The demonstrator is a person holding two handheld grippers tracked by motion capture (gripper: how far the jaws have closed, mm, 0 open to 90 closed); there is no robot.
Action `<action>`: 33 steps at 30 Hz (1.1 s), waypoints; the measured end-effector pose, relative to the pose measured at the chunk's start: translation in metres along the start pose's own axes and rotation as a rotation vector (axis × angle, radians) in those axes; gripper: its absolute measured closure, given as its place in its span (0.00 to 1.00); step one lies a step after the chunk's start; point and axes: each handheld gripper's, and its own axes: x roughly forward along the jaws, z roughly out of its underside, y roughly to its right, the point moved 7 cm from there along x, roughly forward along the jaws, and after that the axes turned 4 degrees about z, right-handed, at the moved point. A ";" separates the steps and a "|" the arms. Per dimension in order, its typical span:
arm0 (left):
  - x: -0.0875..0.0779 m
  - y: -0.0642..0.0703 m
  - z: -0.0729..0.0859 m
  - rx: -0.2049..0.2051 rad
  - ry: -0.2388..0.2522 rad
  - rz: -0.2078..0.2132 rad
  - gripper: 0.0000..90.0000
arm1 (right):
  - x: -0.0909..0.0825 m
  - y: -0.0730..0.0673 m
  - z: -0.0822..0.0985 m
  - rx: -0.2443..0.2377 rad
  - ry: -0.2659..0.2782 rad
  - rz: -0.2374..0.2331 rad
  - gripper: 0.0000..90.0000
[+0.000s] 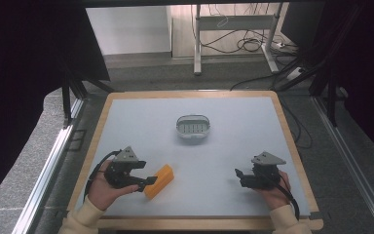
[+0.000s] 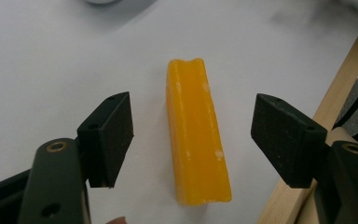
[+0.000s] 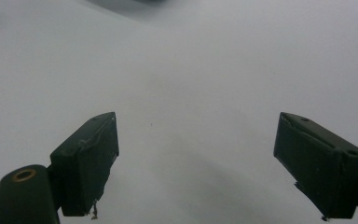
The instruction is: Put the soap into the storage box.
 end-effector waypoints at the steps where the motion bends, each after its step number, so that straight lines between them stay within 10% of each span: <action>1: 0.002 0.000 0.001 0.000 -0.009 0.001 0.33 | 0.000 0.001 0.000 0.001 -0.002 0.002 0.16; 33: 0.065 -0.003 0.004 -0.004 -0.229 -0.054 0.39 | 0.000 0.003 -0.002 0.003 0.010 0.026 0.15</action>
